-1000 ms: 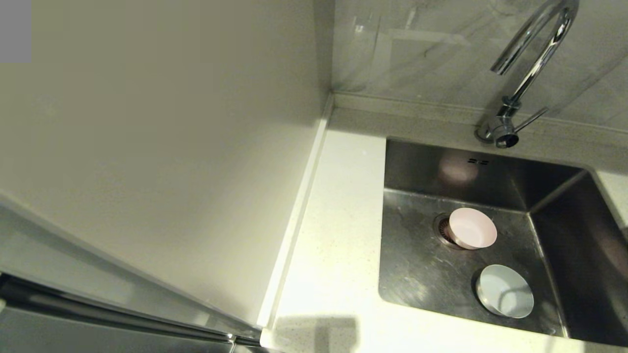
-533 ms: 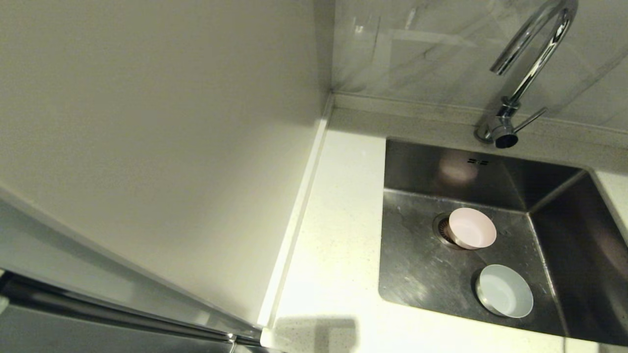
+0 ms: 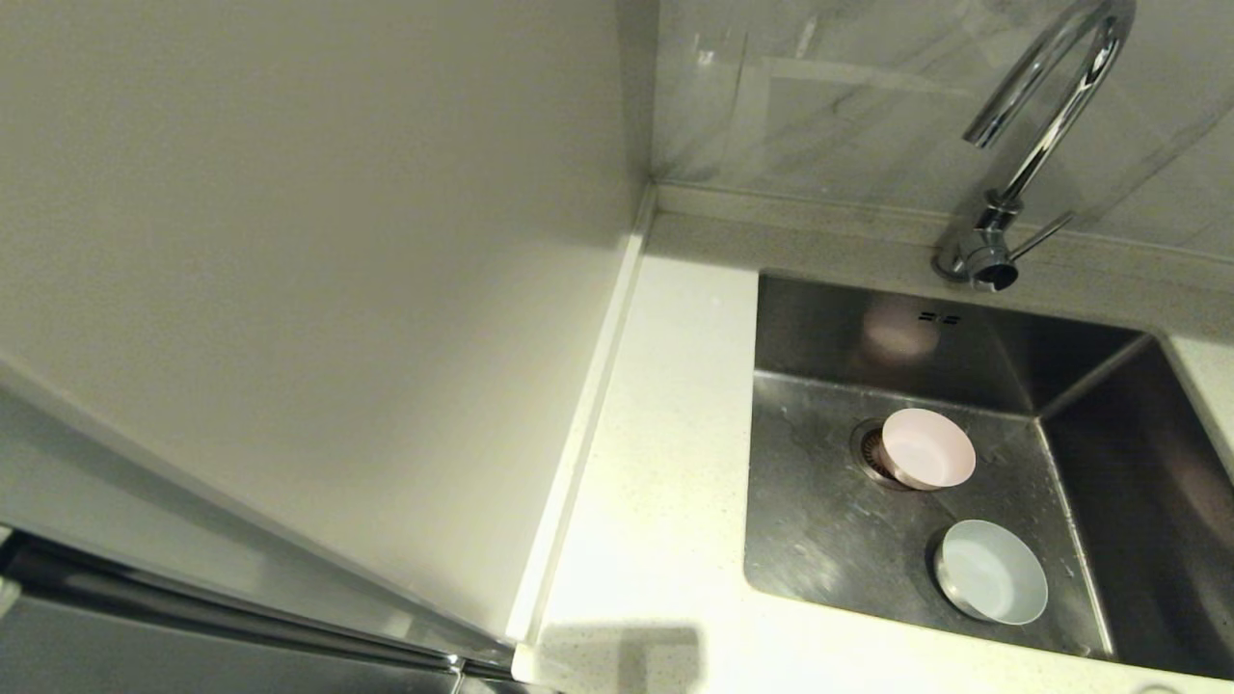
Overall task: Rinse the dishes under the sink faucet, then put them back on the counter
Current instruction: Put a plate back to the table from the sink, then put a bowl back to the table from the sink
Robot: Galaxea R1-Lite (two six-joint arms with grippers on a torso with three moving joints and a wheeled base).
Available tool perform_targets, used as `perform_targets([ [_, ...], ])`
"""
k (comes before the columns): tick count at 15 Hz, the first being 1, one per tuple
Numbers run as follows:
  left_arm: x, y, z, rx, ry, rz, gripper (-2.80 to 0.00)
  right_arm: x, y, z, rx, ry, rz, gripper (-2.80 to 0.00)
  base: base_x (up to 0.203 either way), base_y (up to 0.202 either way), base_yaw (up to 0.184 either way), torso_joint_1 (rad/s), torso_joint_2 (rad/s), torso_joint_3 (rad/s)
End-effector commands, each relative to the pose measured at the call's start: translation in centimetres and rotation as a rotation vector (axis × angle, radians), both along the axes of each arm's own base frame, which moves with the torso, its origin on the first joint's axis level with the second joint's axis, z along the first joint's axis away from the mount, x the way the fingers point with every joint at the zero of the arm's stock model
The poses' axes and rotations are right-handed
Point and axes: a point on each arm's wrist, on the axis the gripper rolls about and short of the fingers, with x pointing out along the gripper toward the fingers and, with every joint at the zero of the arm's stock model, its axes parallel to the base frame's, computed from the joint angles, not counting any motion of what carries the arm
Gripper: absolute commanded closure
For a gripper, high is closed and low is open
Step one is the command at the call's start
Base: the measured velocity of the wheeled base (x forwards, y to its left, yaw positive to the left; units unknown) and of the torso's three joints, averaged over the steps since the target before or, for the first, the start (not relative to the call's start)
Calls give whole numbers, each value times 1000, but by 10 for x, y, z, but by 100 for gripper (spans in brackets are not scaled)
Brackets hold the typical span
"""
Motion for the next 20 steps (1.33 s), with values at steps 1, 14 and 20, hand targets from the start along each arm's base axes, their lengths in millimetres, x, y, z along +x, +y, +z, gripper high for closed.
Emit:
perform_targets([
  [1,0,0,-1,-1,2,0,0,3,-9,-6,41,58,-42,0,0,0,0,0,0,0],
  [14,0,0,-1,-1,2,0,0,17,-37,-36,214,226,-57,0,0,0,0,0,0,0],
  [20,0,0,-1,-1,2,0,0,22,-44,-40,203,249,-4,-280,0,0,0,0,0,0],
])
